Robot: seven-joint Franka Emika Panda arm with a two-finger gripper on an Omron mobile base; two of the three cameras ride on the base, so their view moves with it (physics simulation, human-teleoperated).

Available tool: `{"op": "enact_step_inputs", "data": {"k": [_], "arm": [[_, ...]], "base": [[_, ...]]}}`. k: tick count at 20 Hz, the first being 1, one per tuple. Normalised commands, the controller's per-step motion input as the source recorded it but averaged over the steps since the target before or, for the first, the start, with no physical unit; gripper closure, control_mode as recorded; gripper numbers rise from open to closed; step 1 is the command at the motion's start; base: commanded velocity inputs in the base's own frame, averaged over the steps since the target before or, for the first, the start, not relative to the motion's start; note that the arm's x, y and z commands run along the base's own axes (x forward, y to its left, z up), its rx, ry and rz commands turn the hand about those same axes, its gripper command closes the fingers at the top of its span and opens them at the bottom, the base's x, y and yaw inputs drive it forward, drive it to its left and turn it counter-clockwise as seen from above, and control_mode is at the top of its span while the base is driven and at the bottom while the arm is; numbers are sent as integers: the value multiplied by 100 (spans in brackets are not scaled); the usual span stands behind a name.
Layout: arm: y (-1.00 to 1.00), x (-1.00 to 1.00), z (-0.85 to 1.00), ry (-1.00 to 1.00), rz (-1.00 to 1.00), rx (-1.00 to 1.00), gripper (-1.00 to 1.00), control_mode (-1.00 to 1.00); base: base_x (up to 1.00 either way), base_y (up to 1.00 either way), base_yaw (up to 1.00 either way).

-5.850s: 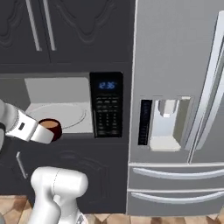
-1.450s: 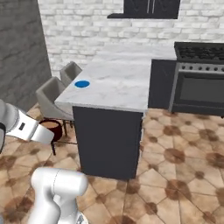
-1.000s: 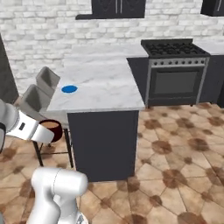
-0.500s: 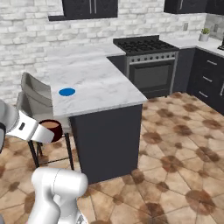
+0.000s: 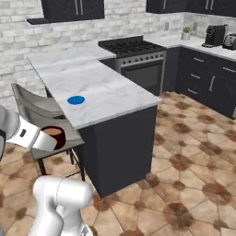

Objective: Pick the cup of tea, navigate to the dining table, and place it on the saucer.

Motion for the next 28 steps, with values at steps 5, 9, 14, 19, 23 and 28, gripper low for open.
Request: {"op": "enact_step_inputs", "data": {"k": [5, 9, 14, 19, 23, 28], "arm": [[0, 0, 0, 0, 0, 0, 100, 100], [0, 0, 0, 0, 0, 0, 100, 100], [0, 0, 0, 0, 0, 0, 100, 100], [0, 0, 0, 0, 0, 0, 100, 100], [0, 0, 0, 0, 0, 0, 100, 100], [0, 0, 0, 0, 0, 0, 100, 100]], "base": [[23, 98, -37], [32, 93, -37], [31, 93, -37], [27, 96, -38], [6, 100, -37], [12, 94, -36]]}}
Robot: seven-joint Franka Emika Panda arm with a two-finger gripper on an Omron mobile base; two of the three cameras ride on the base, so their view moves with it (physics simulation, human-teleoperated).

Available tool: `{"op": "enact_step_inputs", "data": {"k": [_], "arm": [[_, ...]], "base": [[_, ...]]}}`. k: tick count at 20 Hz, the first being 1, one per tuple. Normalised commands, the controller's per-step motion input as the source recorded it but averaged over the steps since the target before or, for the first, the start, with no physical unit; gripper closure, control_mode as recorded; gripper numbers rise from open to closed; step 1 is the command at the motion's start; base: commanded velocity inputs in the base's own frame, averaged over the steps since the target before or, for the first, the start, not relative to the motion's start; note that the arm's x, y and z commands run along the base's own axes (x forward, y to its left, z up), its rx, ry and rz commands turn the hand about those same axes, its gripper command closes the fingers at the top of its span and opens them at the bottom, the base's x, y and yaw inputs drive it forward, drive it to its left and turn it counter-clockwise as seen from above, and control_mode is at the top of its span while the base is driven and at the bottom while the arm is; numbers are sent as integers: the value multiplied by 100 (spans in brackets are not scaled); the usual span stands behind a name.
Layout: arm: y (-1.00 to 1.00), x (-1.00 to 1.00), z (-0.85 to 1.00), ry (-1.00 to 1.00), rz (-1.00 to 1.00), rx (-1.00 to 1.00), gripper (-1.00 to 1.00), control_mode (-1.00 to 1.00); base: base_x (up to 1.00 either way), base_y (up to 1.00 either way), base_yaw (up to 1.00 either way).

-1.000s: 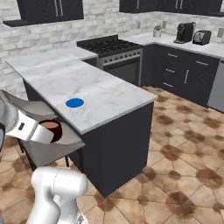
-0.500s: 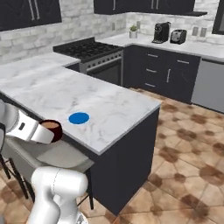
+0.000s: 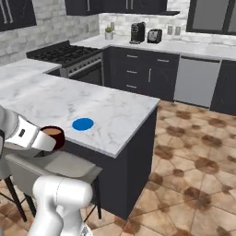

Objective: Pick the cup of tea, navigate to the dining table, and place it on the saucer.

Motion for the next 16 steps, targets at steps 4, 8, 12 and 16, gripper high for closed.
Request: {"op": "enact_step_inputs", "data": {"k": [4, 8, 12, 16], "arm": [[0, 0, 0, 0, 0, 0, 100, 100], [0, 0, 0, 0, 0, 0, 100, 100], [0, 0, 0, 0, 0, 0, 100, 100], [0, 0, 0, 0, 0, 0, 100, 100]], "base": [[31, 89, -33], [37, 84, -30], [38, 84, -29], [48, 60, -18]]}}
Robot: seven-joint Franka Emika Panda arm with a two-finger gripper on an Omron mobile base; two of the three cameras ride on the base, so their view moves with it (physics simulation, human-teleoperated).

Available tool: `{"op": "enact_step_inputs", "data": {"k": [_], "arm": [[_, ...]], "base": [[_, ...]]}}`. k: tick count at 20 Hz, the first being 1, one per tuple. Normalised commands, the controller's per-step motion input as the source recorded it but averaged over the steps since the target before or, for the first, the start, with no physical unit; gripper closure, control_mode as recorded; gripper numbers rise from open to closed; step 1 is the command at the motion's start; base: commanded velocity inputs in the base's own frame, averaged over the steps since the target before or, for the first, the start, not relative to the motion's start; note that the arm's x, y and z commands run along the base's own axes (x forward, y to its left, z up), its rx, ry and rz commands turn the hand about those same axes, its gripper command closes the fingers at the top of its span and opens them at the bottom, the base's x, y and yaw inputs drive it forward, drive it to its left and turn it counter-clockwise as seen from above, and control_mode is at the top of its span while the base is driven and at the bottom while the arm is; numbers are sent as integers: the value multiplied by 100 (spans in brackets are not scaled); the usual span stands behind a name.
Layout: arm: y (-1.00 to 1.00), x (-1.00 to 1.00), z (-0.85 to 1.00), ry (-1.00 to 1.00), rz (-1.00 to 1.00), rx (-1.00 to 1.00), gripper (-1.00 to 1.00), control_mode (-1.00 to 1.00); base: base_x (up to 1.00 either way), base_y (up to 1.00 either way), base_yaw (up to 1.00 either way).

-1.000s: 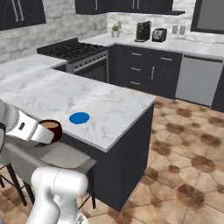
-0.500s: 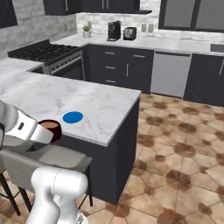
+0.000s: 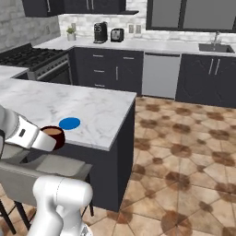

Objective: Pick the cup of tea, navigate to the dining table, and place it on the saucer.

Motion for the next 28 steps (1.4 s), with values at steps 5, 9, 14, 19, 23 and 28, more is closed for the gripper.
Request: {"op": "enact_step_inputs", "data": {"k": [5, 9, 14, 19, 23, 28], "arm": [[0, 0, 0, 0, 0, 0, 100, 100], [0, 0, 0, 0, 0, 0, 100, 100], [0, 0, 0, 0, 0, 0, 100, 100], [0, 0, 0, 0, 0, 0, 100, 100], [0, 0, 0, 0, 0, 0, 100, 100], [0, 38, 0, -10, 15, 0, 100, -100]], "base": [[62, 31, -3], [69, -21, 5], [64, -38, 18], [66, -28, 21], [66, -13, 24], [24, -1, 9]]}}
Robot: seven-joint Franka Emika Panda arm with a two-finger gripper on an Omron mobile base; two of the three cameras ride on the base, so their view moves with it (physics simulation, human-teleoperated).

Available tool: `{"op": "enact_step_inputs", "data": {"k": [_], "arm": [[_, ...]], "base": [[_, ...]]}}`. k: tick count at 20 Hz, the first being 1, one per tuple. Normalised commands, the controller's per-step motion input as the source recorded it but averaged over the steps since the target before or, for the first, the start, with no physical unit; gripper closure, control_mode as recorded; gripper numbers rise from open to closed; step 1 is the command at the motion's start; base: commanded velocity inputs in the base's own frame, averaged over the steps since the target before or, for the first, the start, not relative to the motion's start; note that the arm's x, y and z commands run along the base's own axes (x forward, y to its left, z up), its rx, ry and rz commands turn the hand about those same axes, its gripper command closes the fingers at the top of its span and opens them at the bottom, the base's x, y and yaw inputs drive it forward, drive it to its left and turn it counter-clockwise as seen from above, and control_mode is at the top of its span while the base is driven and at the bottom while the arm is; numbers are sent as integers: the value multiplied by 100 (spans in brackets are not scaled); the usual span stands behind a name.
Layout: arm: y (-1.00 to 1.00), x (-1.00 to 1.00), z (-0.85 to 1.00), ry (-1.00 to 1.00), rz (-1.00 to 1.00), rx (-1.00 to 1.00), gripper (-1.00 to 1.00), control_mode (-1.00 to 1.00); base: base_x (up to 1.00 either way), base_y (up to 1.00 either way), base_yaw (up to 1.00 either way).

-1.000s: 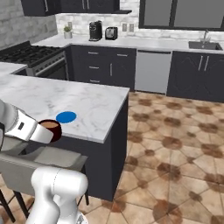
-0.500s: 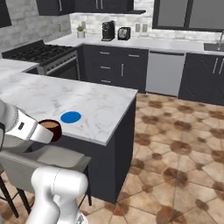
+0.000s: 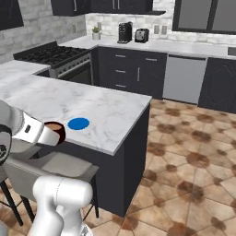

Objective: Pick the cup of tea, navigate to the dining table, and place it on the saucer.

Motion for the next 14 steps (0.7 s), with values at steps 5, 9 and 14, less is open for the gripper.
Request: {"op": "enact_step_inputs", "data": {"k": [5, 9, 14], "arm": [[0, 70, 0, -21, 33, 0, 100, -100], [1, 64, 0, -25, 37, 0, 100, -100], [2, 63, 0, -22, 37, 0, 100, -100]], "base": [[0, 0, 0], [0, 0, 0], [0, 0, 0]]}}
